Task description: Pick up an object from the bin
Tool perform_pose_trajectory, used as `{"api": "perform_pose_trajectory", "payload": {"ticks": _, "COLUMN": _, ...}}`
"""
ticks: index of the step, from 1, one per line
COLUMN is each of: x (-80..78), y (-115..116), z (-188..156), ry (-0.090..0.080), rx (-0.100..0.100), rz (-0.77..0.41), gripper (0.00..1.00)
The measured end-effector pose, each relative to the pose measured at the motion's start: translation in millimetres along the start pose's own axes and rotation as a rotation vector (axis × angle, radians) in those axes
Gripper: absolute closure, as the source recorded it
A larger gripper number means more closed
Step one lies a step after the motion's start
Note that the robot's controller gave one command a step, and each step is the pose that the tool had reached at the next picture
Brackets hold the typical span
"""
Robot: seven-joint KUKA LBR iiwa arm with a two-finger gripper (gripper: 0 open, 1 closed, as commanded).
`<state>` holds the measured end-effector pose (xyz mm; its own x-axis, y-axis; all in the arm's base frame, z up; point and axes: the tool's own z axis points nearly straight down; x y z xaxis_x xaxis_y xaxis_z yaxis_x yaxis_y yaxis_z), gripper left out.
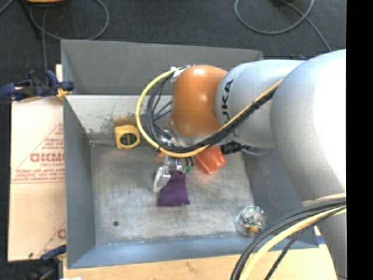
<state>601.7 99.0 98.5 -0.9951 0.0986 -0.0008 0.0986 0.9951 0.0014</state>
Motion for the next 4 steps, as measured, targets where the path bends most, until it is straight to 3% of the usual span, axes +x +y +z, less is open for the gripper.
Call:
{"api": "perform_pose_trajectory", "payload": {"ticks": 1, "x": 35.0, "y": -51.5, "z": 16.4, "ry": -0.037, "rx": -0.007, "rz": -0.685, "gripper": 1.0}}
{"api": "perform_pose_trajectory", "payload": {"ticks": 2, "x": 35.8, "y": -52.9, "z": 16.3, "ry": -0.04, "rx": -0.007, "rz": -0.685, "gripper": 1.0}}
{"api": "perform_pose_trajectory", "payload": {"ticks": 4, "x": 36.8, "y": -54.2, "z": 13.5, "ry": -0.011, "rx": -0.001, "rz": -0.684, "gripper": 1.0}}
